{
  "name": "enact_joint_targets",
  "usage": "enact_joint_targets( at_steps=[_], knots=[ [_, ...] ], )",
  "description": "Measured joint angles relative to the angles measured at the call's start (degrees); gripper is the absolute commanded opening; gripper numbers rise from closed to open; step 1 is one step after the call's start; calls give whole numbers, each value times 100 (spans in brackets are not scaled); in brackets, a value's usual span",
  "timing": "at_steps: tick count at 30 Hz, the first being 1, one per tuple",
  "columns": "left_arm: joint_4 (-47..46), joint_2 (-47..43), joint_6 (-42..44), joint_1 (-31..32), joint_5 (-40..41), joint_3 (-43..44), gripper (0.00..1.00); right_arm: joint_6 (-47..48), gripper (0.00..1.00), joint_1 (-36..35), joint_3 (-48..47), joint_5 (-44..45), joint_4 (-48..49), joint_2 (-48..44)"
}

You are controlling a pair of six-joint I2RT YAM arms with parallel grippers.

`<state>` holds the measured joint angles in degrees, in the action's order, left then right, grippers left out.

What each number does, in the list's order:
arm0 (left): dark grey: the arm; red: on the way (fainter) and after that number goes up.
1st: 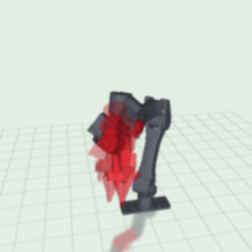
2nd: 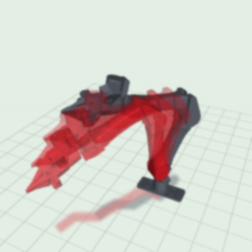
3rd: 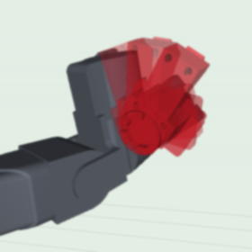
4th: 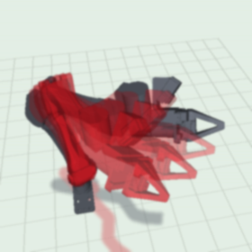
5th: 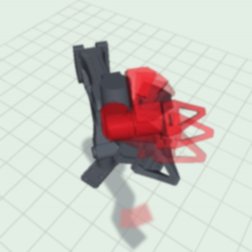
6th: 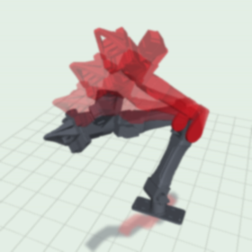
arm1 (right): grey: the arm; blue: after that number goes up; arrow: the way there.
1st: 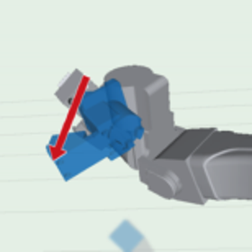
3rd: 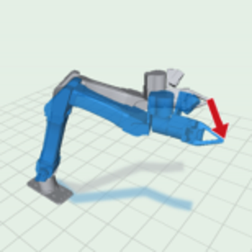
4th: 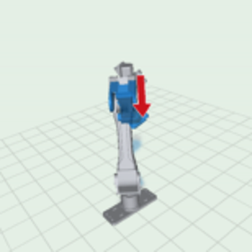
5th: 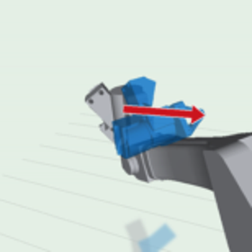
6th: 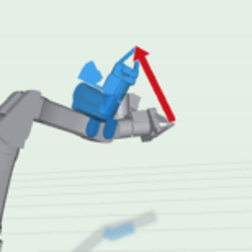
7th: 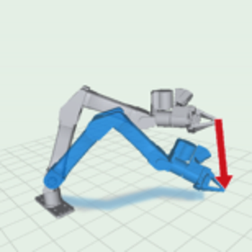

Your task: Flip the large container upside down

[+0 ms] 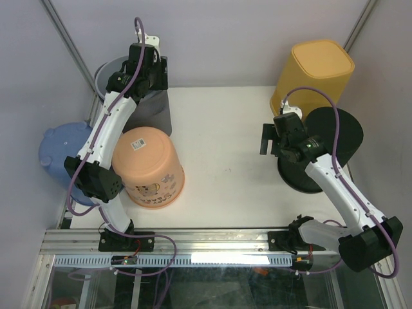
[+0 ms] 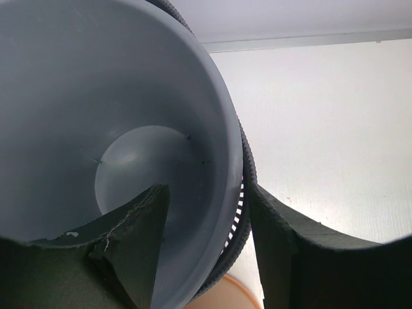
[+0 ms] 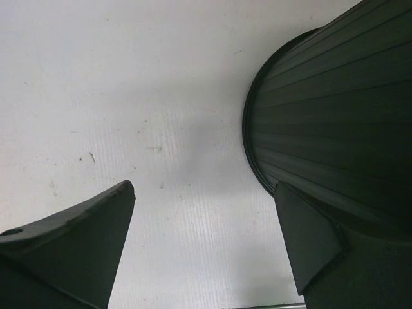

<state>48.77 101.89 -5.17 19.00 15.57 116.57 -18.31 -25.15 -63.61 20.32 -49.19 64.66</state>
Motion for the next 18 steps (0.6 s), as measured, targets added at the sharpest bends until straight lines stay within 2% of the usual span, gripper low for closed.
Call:
enact_joint_targets(
  at_steps=[16,18],
  knots=[
    [-146,-28,4,-190,-144,-238,48,-24,93,0,13,-28,-2,-39],
    [-195,-33,9,-210,-208,-280,45,-26,93,0,24,-31,-2,-39]
  ],
)
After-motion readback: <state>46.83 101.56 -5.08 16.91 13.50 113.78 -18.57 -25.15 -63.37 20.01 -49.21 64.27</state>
